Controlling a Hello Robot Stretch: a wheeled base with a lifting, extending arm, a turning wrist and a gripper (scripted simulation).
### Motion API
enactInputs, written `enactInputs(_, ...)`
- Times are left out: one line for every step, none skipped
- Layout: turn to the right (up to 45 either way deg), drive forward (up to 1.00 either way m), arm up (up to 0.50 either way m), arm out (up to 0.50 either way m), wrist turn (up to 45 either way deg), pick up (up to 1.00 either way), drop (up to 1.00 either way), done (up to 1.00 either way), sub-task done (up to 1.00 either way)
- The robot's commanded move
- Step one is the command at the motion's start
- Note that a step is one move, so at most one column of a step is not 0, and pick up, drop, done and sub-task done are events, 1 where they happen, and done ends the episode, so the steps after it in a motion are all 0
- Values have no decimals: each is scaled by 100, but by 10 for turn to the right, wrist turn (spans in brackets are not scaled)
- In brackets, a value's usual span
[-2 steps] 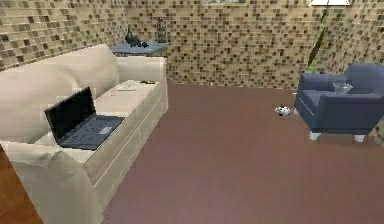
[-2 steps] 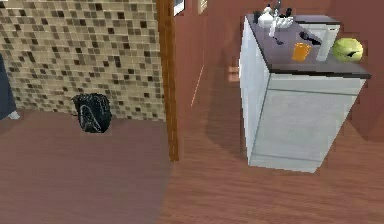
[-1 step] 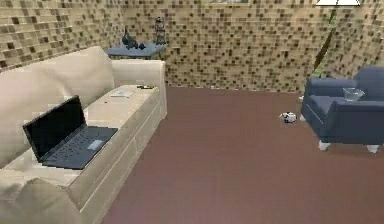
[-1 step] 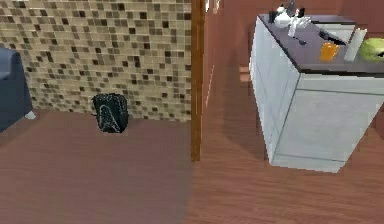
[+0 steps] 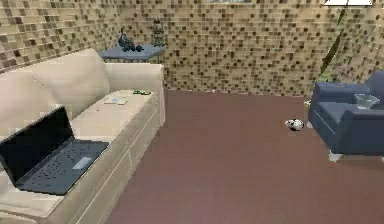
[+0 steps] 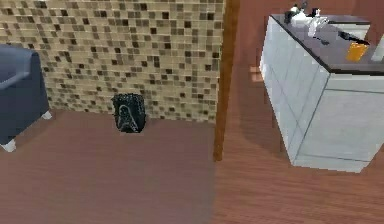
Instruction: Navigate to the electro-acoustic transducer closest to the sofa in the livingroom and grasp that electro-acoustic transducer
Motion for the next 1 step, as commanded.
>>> enactInputs(450,0,0,0,0,0,0,0,0)
